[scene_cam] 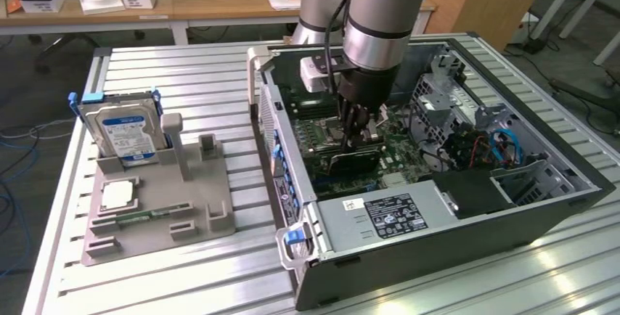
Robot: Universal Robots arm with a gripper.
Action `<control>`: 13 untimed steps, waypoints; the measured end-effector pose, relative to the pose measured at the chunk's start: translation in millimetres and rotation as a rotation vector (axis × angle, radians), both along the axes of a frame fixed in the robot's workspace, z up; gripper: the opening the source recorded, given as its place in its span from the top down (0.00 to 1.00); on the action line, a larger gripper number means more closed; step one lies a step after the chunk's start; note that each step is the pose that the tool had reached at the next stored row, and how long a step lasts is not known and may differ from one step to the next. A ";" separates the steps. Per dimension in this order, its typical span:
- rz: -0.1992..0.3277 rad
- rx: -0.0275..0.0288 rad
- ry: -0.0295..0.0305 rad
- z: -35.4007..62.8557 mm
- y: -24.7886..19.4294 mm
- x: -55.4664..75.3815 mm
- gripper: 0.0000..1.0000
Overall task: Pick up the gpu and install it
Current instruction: 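Insert the gpu into the slot, then press down on the gpu until it lock into place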
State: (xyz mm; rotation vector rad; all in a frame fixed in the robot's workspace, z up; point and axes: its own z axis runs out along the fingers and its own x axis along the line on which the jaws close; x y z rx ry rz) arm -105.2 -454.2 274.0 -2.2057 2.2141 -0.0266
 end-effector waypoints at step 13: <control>0.000 0.0035 0.0019 0.0 0.1 -1.3 0.90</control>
